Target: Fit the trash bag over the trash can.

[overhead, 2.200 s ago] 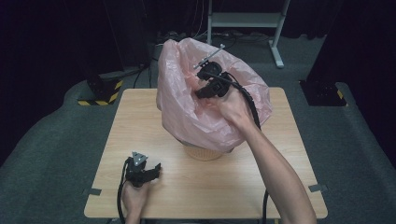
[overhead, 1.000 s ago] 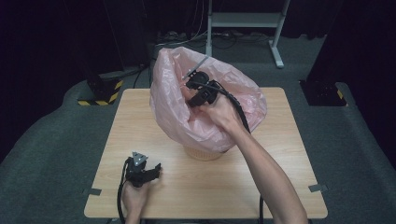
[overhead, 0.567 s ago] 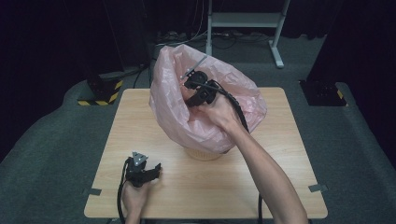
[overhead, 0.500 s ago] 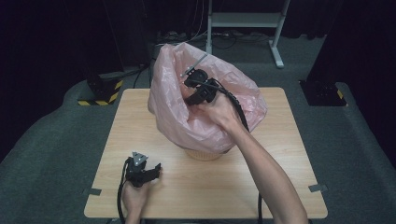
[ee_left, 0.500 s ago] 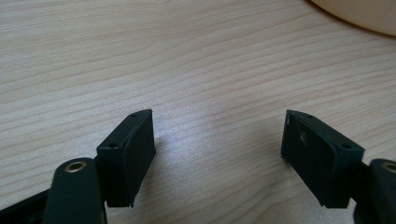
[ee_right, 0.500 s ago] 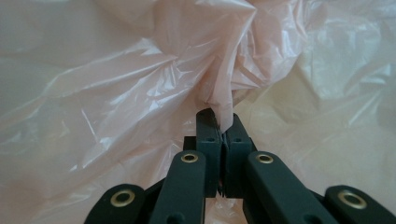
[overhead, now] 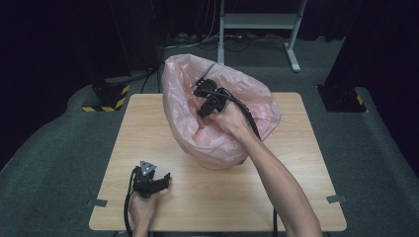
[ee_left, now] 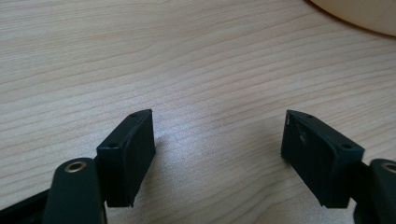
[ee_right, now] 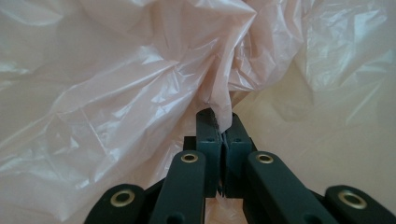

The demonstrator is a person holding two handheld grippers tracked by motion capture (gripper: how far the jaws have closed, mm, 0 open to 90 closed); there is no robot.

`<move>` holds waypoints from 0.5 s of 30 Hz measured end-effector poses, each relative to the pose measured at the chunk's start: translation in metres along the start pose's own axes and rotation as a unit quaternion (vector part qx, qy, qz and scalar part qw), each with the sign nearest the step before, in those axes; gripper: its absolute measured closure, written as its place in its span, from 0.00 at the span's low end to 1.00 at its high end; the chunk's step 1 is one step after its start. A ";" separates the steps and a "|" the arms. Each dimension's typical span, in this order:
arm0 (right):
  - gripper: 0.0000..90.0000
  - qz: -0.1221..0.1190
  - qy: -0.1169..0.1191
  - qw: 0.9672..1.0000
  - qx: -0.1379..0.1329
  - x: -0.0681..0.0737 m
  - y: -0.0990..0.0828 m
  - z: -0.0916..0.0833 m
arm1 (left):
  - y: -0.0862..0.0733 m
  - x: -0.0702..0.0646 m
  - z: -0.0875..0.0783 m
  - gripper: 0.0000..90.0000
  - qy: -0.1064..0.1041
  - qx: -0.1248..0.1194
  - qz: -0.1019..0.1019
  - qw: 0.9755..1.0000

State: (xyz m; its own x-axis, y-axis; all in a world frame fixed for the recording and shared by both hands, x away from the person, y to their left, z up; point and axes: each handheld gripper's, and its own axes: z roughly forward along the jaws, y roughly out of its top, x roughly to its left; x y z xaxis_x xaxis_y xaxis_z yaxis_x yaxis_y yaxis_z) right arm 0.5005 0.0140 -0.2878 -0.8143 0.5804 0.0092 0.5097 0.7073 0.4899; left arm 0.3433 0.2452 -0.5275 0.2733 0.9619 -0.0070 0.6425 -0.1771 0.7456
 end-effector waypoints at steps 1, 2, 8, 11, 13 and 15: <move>0.98 -0.001 0.000 1.000 0.002 0.000 -0.001 0.001 | 0.000 0.000 0.000 0.29 0.000 0.000 0.000 1.000; 0.98 -0.001 0.000 1.000 0.003 -0.001 -0.001 0.002 | 0.000 0.000 0.000 0.29 0.000 0.000 0.000 1.000; 0.85 0.001 -0.007 1.000 -0.003 0.000 -0.002 0.001 | 0.000 0.000 0.000 0.29 0.000 -0.001 0.000 1.000; 0.74 0.002 -0.015 1.000 -0.006 0.001 -0.004 -0.002 | 0.000 0.000 0.000 0.29 0.000 0.000 0.000 1.000; 0.68 0.001 -0.019 1.000 -0.010 0.003 -0.005 -0.005 | 0.000 0.000 0.000 0.29 0.000 0.000 0.000 1.000; 0.65 0.000 -0.022 1.000 -0.018 0.003 -0.006 -0.010 | 0.000 0.000 0.000 0.29 0.000 0.000 0.000 1.000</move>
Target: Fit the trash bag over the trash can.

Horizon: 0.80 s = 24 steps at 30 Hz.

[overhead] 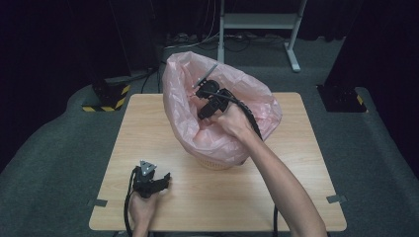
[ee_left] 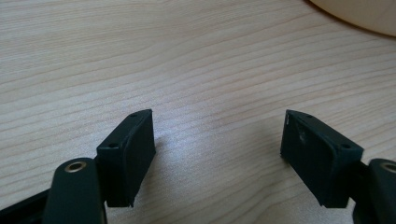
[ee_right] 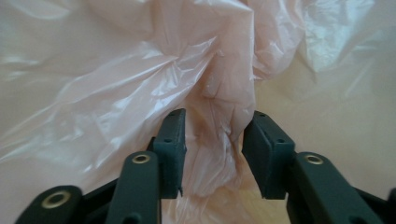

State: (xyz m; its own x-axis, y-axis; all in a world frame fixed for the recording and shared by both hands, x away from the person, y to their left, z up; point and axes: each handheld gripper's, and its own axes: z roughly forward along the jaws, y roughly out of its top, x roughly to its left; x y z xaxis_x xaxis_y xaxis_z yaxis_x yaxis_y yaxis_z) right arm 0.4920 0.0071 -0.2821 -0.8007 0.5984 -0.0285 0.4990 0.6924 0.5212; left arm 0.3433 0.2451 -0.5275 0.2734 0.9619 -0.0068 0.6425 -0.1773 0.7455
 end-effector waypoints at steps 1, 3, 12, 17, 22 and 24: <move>0.63 -0.004 -0.001 1.000 -0.007 0.000 -0.001 -0.003 | 0.000 0.000 0.000 0.29 0.000 0.000 0.000 1.000; 0.60 -0.002 -0.007 1.000 -0.017 0.001 -0.002 -0.011 | 0.000 0.000 0.000 0.29 0.000 0.000 0.000 1.000; 0.62 0.006 -0.030 0.998 -0.049 -0.006 -0.003 -0.035 | 0.000 0.000 0.000 0.29 0.000 0.000 0.000 1.000; 0.68 0.020 -0.055 0.996 -0.060 -0.017 -0.003 -0.040 | 0.000 0.000 0.000 0.29 0.000 0.000 0.000 1.000; 0.71 0.040 -0.068 0.995 -0.056 -0.027 -0.001 -0.038 | 0.000 0.000 0.000 0.29 0.000 0.000 -0.001 1.000; 0.71 0.042 -0.075 0.995 -0.051 -0.031 0.000 -0.036 | 0.000 0.000 0.000 0.29 0.000 -0.001 -0.001 1.000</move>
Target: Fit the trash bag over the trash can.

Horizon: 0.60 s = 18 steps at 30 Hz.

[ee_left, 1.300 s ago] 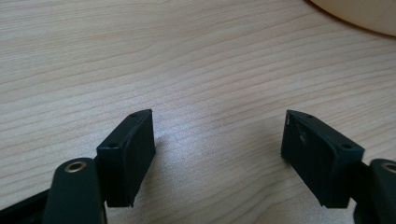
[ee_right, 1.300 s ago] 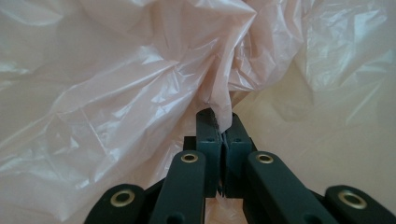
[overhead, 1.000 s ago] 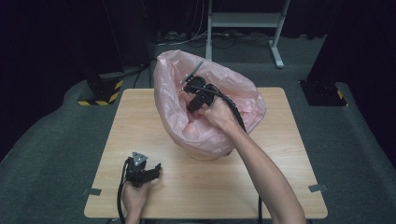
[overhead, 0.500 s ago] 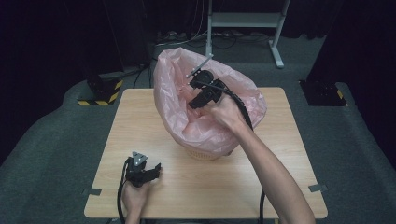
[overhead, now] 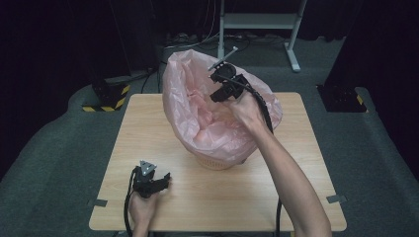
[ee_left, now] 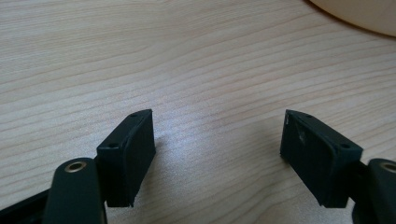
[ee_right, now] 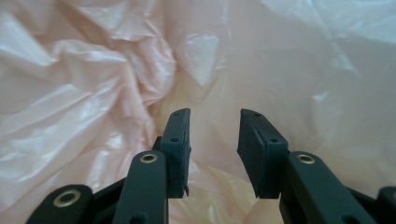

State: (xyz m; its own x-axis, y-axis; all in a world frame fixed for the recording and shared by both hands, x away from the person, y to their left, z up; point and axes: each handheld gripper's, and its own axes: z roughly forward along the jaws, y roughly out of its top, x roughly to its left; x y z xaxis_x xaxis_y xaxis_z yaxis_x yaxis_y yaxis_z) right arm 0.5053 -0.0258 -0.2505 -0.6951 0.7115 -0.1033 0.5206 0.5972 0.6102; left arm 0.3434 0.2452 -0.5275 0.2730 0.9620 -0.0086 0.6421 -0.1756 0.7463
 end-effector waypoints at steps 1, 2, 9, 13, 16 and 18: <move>0.71 0.000 -0.003 1.000 0.002 -0.001 0.001 0.001 | 0.000 0.000 0.000 0.29 0.000 0.000 0.000 1.000; 0.71 0.001 -0.005 1.000 0.004 -0.002 0.002 0.003 | 0.000 0.000 0.000 0.29 0.000 0.000 0.000 1.000; 0.72 0.001 -0.013 0.999 0.030 -0.005 0.005 0.018 | 0.000 0.000 0.000 0.29 0.000 0.000 0.000 1.000; 0.72 0.001 -0.017 0.999 0.050 -0.006 0.004 0.029 | 0.000 0.000 0.000 0.29 0.000 0.000 0.000 1.000; 0.71 0.001 -0.017 0.998 0.065 -0.007 0.002 0.034 | 0.000 0.000 0.000 0.29 0.000 0.000 0.000 1.000; 0.71 0.001 -0.013 0.998 0.065 -0.007 0.001 0.036 | 0.000 0.000 0.000 0.29 0.000 0.000 0.000 1.000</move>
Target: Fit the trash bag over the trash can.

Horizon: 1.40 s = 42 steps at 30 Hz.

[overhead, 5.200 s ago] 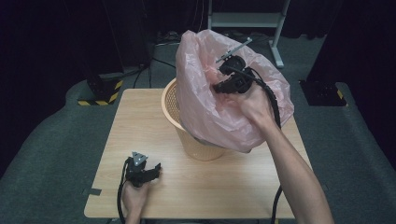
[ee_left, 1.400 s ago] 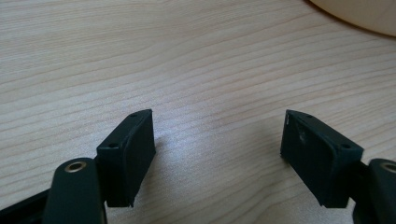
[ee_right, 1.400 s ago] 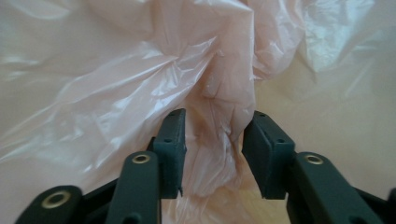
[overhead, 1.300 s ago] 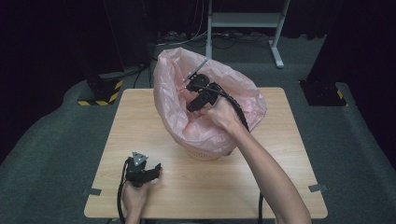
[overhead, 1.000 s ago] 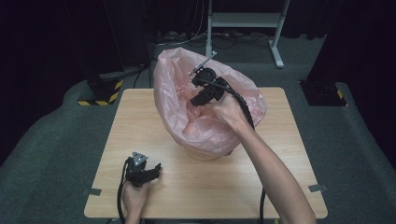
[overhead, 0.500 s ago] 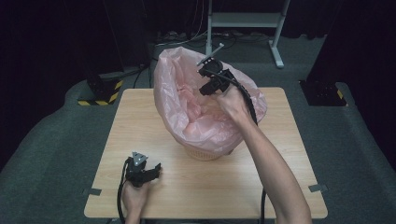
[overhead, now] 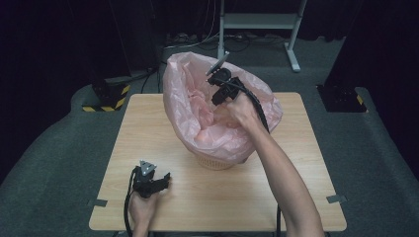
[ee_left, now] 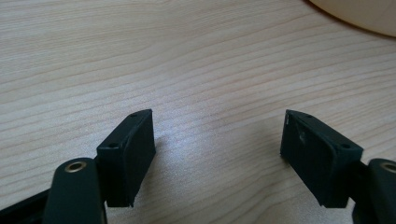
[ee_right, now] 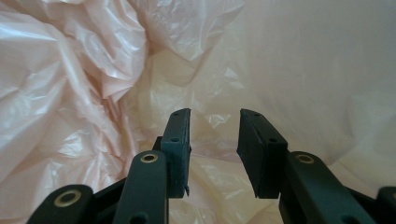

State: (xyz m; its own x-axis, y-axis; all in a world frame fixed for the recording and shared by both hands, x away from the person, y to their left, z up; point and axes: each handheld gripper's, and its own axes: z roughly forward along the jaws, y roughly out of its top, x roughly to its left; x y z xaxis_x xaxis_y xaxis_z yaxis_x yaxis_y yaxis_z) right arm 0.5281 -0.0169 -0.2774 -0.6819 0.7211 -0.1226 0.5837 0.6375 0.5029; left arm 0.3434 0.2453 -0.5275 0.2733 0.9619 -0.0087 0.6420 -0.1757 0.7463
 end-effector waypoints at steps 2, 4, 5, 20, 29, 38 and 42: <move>0.71 0.003 0.004 1.000 -0.006 0.001 -0.001 -0.003 | 0.000 0.000 0.000 0.29 0.000 0.000 0.000 1.000; 0.70 0.000 0.007 1.000 -0.020 0.002 -0.001 -0.009 | 0.000 0.000 0.000 0.29 0.000 0.001 0.001 1.000; 0.70 -0.002 0.007 1.000 -0.024 0.002 -0.001 -0.011 | 0.000 0.000 0.000 0.29 0.000 0.001 0.001 1.000; 0.70 0.003 0.019 0.999 0.026 0.003 0.002 0.016 | 0.000 0.000 0.000 0.29 0.000 0.000 0.000 1.000; 0.69 -0.012 0.038 0.999 0.031 0.012 -0.001 0.016 | 0.000 0.000 0.000 0.29 0.000 0.000 0.001 1.000; 0.67 -0.011 0.042 0.997 -0.068 0.019 0.013 -0.021 | 0.000 0.000 0.000 0.29 0.000 -0.001 -0.001 1.000; 0.66 -0.019 0.044 0.996 -0.078 0.028 0.020 -0.018 | 0.000 -0.001 0.000 0.29 0.001 -0.003 -0.003 1.000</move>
State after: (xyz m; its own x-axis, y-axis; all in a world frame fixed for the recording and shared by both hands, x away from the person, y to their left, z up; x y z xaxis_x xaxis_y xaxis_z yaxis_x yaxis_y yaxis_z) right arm 0.5133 0.0112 -0.2552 -0.7422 0.6662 -0.0726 0.4859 0.6096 0.6263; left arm 0.3435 0.2446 -0.5279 0.2680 0.9633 -0.0125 0.6396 -0.1682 0.7501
